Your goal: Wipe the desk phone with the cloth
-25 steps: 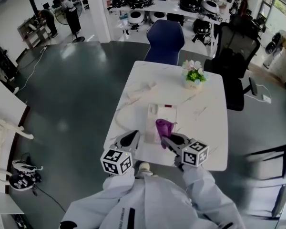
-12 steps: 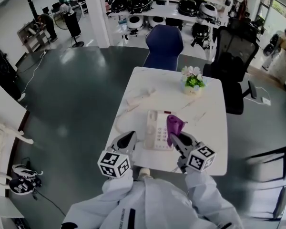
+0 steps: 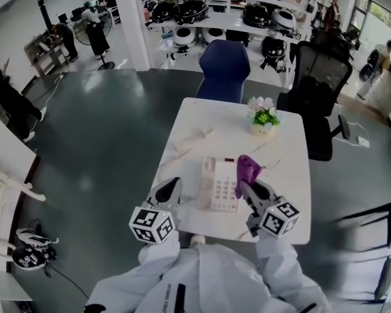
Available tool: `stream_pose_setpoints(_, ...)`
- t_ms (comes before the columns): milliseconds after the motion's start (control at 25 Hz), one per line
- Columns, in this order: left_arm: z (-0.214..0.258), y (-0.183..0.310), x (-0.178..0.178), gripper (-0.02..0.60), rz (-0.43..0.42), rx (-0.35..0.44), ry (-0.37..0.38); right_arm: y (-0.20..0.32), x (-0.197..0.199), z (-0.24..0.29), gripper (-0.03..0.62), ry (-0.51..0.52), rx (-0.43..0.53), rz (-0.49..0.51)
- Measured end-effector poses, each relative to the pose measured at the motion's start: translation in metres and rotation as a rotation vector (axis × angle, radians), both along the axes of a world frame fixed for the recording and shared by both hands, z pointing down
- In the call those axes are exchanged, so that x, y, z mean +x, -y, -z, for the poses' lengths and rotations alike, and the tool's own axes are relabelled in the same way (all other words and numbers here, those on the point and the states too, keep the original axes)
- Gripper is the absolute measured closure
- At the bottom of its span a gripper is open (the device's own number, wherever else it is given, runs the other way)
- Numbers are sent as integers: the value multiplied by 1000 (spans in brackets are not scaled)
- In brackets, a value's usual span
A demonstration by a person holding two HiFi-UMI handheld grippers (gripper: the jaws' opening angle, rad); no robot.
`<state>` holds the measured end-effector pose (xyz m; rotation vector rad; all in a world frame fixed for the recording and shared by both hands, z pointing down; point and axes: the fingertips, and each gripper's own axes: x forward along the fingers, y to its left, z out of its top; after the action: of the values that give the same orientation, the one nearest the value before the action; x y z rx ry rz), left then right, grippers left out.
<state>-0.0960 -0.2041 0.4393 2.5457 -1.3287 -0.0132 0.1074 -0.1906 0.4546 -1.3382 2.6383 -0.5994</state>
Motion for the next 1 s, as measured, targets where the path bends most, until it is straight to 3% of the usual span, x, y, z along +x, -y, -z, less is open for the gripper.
stream_pose_setpoints(280,3,5,-10,584,29,13,0,6,8,6,563,-69,38,-41)
stream_pose_setpoints(880,3,10,-21,584,55,9,5,13,22,6,563,-76,47,-101)
stream_pose_setpoints(1000,1,12,-22,584,57,9,10,14,21,4,562,-127,58,-101)
